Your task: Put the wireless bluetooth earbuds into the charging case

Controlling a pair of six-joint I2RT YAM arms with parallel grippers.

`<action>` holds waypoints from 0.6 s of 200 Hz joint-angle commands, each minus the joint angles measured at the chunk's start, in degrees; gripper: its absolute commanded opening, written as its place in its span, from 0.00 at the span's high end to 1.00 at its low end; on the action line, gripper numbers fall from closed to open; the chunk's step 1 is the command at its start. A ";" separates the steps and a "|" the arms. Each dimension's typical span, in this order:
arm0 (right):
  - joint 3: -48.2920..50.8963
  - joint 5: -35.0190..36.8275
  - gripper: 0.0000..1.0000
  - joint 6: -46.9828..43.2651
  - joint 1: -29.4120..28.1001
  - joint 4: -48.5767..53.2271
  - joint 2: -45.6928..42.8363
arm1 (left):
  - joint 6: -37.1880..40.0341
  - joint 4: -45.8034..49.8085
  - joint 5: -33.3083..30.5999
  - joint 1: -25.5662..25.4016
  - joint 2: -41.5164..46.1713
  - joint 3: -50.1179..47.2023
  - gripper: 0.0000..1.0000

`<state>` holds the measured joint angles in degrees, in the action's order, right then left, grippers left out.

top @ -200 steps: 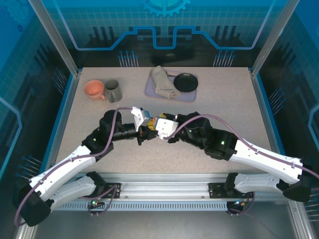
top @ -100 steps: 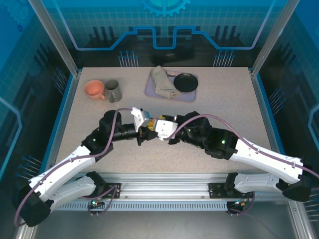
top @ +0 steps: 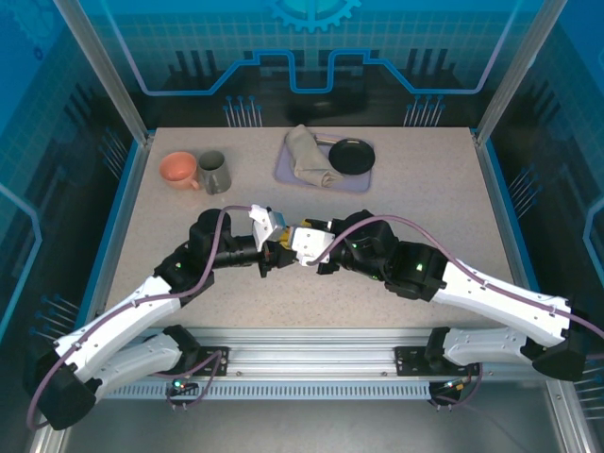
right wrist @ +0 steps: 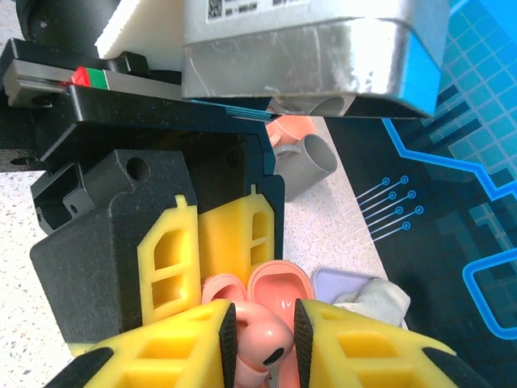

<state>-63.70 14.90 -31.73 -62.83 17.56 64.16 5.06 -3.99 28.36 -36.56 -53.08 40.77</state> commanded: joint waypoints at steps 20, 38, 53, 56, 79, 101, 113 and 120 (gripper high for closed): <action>-1.51 -6.43 0.71 2.69 0.82 0.90 1.13 | 1.36 -3.38 0.95 -0.45 0.56 0.53 1.00; -1.77 -8.21 0.71 3.54 1.54 0.76 0.96 | 1.19 -3.87 0.95 -0.45 0.27 0.32 1.00; -2.10 -9.62 0.71 4.10 2.16 0.80 0.79 | 1.02 -4.39 0.91 -0.45 0.13 0.12 1.00; -2.11 -9.87 0.71 4.20 2.30 0.82 0.79 | 1.01 -4.49 0.91 -0.45 0.09 0.10 1.00; -2.64 -11.72 0.69 4.98 3.10 0.98 0.70 | 0.74 -5.35 0.79 -0.45 -0.26 -0.21 1.00; -3.07 -13.32 0.68 5.61 3.87 1.07 0.70 | 0.65 -5.85 0.75 -0.44 -0.36 -0.41 1.00; -3.18 -14.16 0.68 6.01 4.10 0.99 0.69 | 0.55 -6.03 0.81 -0.37 -0.36 -0.44 1.00; -3.27 -14.60 0.67 6.21 4.29 0.98 0.70 | 0.57 -5.99 0.80 -0.43 -0.36 -0.57 1.00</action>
<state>-65.25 6.35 -27.88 -58.78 18.46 64.31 5.04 -5.82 28.40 -36.56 -53.19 40.71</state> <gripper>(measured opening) 0.321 0.245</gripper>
